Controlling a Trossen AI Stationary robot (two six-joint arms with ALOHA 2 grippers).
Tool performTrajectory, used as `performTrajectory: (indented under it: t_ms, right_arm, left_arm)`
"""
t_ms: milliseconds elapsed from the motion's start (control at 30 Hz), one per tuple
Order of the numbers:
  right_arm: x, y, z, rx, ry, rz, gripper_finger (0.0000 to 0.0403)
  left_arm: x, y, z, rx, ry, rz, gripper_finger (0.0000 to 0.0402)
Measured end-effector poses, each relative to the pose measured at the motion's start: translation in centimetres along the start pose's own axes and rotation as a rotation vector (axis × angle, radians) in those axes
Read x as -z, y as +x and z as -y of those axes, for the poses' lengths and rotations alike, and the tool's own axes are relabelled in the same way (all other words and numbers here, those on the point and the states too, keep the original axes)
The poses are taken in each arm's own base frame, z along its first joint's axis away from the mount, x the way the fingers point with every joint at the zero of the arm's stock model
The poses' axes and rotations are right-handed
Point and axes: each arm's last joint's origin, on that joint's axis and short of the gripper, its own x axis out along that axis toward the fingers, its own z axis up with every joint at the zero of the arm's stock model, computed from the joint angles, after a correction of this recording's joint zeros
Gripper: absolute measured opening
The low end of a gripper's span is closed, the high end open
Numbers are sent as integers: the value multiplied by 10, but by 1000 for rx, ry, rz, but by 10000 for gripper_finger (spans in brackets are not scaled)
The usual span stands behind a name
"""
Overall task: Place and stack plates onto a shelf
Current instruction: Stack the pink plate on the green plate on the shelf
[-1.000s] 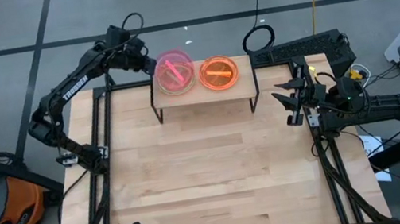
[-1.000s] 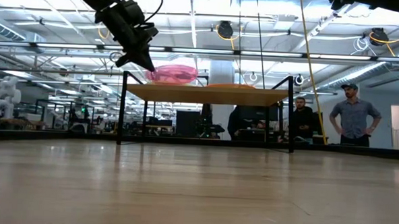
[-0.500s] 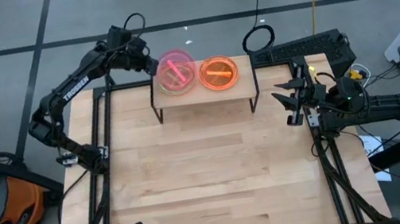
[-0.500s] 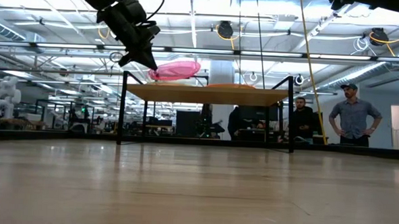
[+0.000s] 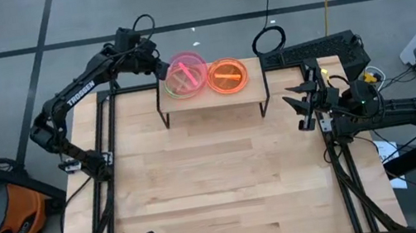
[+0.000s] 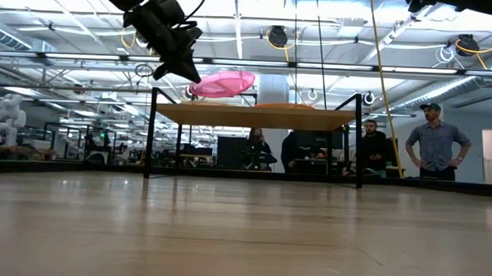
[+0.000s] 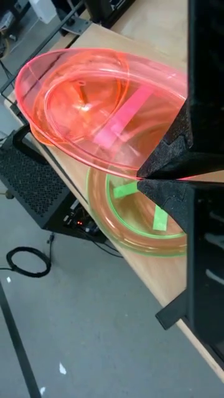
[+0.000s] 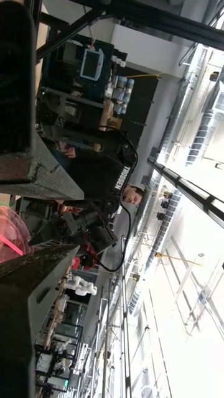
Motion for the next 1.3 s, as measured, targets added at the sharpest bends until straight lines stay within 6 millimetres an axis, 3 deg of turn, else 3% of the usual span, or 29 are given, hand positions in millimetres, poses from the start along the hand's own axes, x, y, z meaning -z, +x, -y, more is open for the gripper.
performTrajectory:
  t_ms: [267,633,933,1300]
  right_arm:
    - [0,0,0,0,0,0,112]
    - [0,0,0,0,0,0,112]
    - [0,0,0,0,0,0,112]
    - [0,0,0,0,0,0,112]
  left_arm:
    - [2,2,4,8,49,-22,9]
    - [7,0,-1,-71,32,-67,65]
    - [5,1,1,-41,49,-47,70]
    - [7,11,35,66,189,-43,70]
